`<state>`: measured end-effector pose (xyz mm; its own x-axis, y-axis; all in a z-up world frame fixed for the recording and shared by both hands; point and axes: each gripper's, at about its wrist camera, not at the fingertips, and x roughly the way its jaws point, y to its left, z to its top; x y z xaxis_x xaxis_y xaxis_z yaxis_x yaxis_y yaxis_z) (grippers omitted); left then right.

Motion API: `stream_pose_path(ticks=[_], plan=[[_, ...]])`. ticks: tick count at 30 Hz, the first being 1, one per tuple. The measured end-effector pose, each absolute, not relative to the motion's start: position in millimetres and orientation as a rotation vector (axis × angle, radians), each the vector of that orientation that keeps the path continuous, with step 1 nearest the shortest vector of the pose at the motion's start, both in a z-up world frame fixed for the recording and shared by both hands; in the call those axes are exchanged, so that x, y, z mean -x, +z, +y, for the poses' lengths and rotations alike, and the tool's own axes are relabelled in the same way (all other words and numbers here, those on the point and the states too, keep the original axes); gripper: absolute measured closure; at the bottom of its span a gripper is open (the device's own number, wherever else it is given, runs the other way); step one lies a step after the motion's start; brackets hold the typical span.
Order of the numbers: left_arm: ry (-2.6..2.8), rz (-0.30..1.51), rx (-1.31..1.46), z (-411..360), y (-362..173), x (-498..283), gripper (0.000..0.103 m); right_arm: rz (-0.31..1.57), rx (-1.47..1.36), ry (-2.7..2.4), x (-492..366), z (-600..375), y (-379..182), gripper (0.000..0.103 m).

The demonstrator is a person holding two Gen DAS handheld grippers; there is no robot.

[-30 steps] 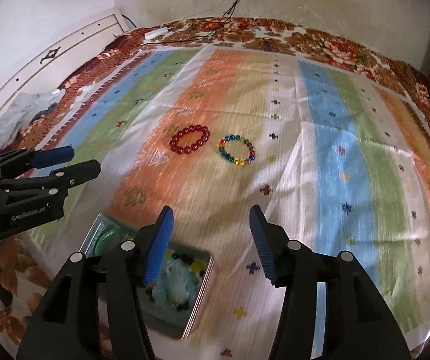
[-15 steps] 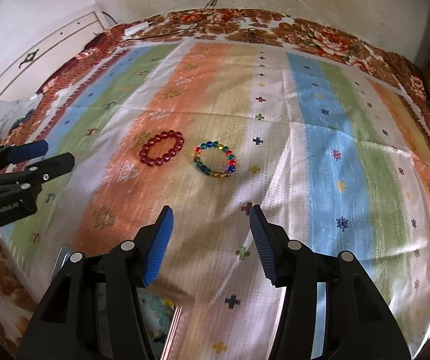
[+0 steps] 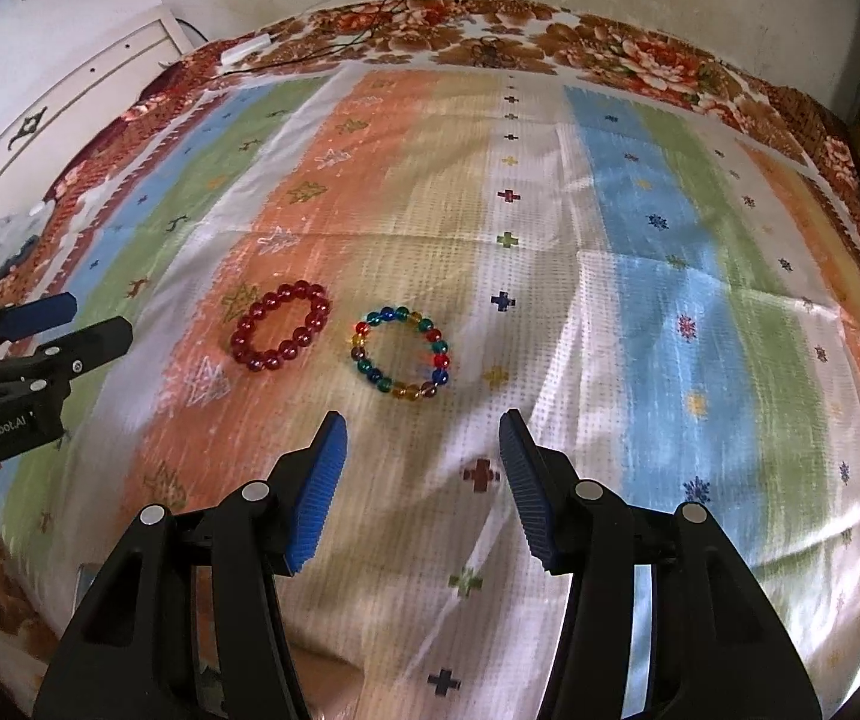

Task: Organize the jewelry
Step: 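Move both tools to the red bead and multicolour bead bracelets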

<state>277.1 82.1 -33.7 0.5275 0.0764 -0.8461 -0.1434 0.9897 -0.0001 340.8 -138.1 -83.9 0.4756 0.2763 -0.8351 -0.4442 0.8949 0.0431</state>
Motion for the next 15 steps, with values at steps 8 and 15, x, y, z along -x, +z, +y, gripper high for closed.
stream_pose_path(ticks=[8, 15], plan=[[0.13, 1.06, 0.079, 86.6, -53.9, -302.9, 0.03, 1.027, 0.167, 0.448, -359.7, -131.1, -96.3, 0.05], [0.126, 1.108, 0.106, 92.1, -71.0, -321.5, 0.03, 1.069, 0.14, 0.429, -380.8, -128.5, -111.0, 0.05]])
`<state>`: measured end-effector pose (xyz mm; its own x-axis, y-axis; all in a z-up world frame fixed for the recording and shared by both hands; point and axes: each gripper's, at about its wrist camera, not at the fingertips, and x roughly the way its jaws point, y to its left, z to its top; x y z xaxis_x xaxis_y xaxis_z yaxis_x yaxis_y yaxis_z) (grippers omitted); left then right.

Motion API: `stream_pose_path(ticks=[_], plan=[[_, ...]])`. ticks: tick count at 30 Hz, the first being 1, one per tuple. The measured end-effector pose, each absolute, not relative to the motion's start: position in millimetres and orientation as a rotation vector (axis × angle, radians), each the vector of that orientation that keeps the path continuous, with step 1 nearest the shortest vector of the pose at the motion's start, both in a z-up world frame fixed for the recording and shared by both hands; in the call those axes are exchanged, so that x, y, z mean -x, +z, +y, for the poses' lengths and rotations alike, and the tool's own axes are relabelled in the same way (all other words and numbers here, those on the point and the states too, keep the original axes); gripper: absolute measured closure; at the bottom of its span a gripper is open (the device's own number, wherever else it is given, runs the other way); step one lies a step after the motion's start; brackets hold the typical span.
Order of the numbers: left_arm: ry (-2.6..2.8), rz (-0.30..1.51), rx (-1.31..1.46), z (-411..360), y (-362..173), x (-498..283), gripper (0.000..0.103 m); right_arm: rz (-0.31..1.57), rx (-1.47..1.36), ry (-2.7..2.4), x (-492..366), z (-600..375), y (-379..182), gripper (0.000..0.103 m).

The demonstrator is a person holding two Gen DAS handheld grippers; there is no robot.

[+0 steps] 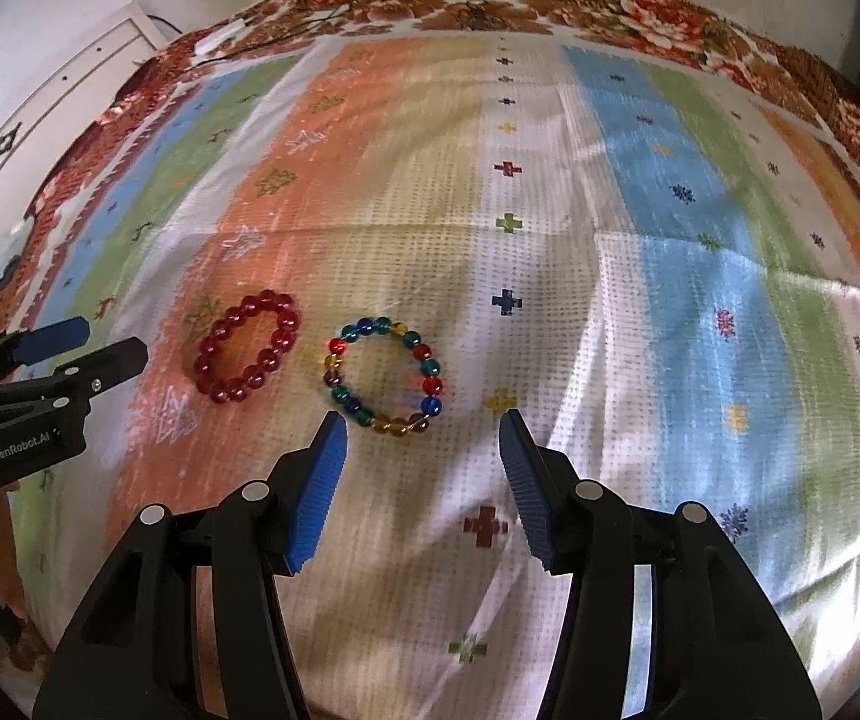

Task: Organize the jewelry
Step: 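Move both tools to the red bead and multicolour bead bracelets, then close left gripper on red bead bracelet while right grasps multicolour bead bracelet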

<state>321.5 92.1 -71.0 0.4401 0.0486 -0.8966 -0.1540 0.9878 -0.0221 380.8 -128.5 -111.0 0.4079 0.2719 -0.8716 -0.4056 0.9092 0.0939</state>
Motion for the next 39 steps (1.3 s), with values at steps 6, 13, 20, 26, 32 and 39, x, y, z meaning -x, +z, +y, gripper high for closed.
stream_pose_path(ticks=[6, 13, 20, 26, 32, 39], plan=[[0.124, 1.136, 0.102, 91.0, -82.9, -334.7, 0.031, 1.09, 0.139, 0.432, -397.2, -119.8, -121.1, 0.05], [0.107, 1.17, 0.074, 89.0, -98.5, -347.5, 0.037, 1.112, 0.194, 0.391, -410.0, -111.2, -138.8, 0.05], [0.068, 1.204, 0.061, 85.1, -113.0, -356.3, 0.044, 1.118, 0.218, 0.395, -417.5, -103.2, -147.9, 0.05], [0.045, 1.212, 0.012, 78.9, -122.8, -358.5, 0.065, 1.121, 0.252, 0.388, -417.2, -99.1, -151.3, 0.053], [-0.005, 1.217, -0.015, 67.4, -122.9, -358.9, 0.088, 1.145, 0.232, 0.421, -414.8, -97.4, -152.7, 0.083], [-0.017, 1.236, 0.014, 70.7, -114.0, -356.4, 0.09, 1.172, 0.199, 0.433, -410.8, -102.5, -150.3, 0.093]])
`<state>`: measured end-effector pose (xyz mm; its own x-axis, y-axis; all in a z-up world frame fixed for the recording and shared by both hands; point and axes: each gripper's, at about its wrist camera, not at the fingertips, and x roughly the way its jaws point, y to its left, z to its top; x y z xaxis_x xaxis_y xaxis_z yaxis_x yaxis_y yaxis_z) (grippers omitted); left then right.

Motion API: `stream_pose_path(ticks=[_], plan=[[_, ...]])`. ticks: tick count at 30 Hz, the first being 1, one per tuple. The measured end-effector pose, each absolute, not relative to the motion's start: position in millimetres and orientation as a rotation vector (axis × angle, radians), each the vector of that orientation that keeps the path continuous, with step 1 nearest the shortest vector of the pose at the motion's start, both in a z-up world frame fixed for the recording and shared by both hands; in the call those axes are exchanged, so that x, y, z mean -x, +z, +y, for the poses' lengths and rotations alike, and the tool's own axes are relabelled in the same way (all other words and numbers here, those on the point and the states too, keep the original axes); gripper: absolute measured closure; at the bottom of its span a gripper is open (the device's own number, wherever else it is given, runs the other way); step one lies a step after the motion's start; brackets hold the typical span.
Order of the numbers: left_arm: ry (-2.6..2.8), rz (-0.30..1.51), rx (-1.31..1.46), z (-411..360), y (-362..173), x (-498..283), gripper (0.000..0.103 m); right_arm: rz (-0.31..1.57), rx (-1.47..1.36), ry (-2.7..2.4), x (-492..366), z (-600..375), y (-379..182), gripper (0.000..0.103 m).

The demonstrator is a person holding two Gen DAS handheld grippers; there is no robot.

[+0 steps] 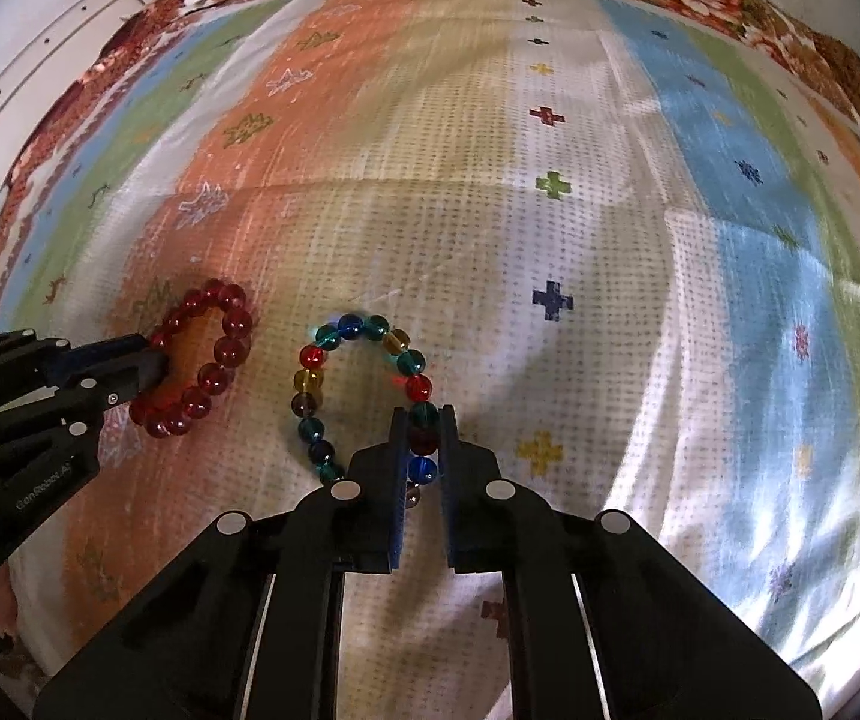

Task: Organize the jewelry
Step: 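Close left gripper on red bead bracelet while right grasps multicolour bead bracelet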

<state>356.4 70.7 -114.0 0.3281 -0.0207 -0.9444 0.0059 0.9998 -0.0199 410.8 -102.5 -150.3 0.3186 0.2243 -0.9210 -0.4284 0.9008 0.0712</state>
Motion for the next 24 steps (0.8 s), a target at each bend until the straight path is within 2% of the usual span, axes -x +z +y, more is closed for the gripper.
stream_pose_path(ticks=[24], plan=[[-0.04, 1.138, 0.06, 57.7, -54.0, -314.8, 0.09, 1.056, 0.281, 0.475, -355.4, -103.4, -90.1, 0.093]])
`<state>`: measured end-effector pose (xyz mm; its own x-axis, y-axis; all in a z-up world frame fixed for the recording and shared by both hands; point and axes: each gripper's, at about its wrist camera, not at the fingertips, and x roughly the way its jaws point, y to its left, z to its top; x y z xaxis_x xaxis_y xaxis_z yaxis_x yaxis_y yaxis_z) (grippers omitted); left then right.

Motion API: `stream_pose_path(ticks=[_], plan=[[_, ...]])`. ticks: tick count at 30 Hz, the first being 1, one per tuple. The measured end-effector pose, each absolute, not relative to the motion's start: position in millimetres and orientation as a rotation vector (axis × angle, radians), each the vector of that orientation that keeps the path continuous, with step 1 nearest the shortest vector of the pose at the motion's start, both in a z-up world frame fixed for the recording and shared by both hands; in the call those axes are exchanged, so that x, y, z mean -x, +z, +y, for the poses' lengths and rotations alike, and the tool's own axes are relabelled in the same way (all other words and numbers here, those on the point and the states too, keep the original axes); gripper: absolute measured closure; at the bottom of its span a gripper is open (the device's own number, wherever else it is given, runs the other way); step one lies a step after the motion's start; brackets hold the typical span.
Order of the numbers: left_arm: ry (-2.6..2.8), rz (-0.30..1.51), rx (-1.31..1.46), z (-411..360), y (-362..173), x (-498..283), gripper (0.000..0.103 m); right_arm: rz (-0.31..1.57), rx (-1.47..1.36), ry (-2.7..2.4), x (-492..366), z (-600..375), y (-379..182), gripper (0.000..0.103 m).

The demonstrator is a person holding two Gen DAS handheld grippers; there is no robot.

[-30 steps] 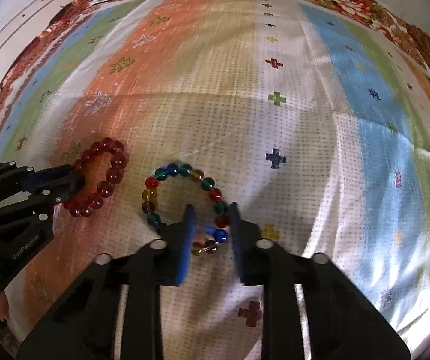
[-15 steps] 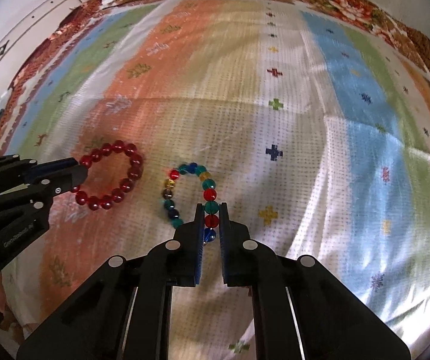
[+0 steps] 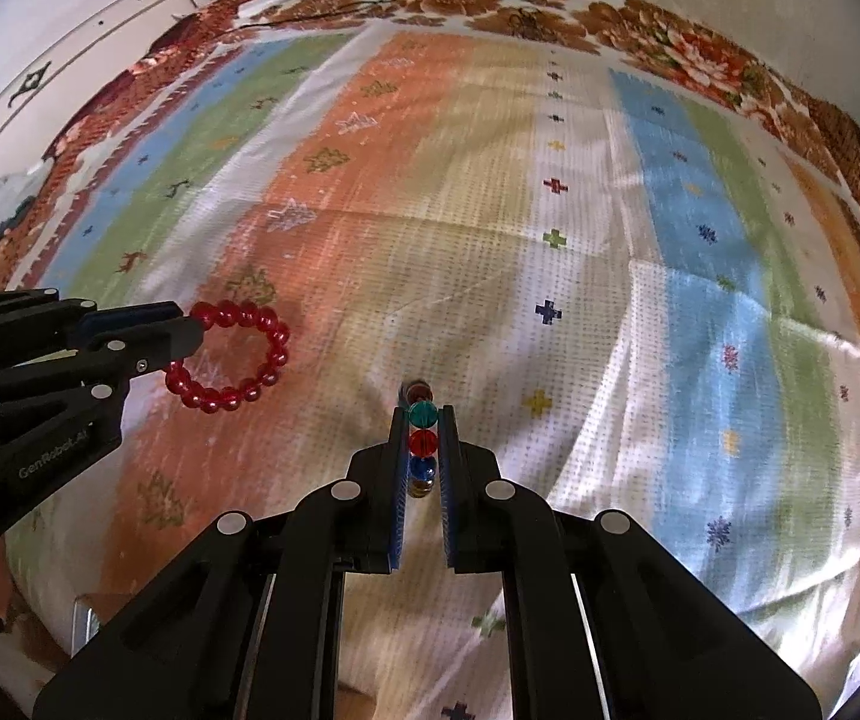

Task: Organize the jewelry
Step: 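Close left gripper on red bead bracelet while right grasps multicolour bead bracelet, then carry red bracelet with left gripper over the tin while right carries multicolour bracelet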

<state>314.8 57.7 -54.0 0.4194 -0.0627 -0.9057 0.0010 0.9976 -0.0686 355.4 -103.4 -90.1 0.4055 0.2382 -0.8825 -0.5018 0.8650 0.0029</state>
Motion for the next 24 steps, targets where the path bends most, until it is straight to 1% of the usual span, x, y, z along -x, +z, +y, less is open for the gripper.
stream_pose_path(ticks=[24], plan=[[-0.047, 1.036, 0.103, 45.0, -11.7, -264.7, 0.09, 0.965, 0.197, 0.517, -308.1, -123.9, -43.2, 0.093]])
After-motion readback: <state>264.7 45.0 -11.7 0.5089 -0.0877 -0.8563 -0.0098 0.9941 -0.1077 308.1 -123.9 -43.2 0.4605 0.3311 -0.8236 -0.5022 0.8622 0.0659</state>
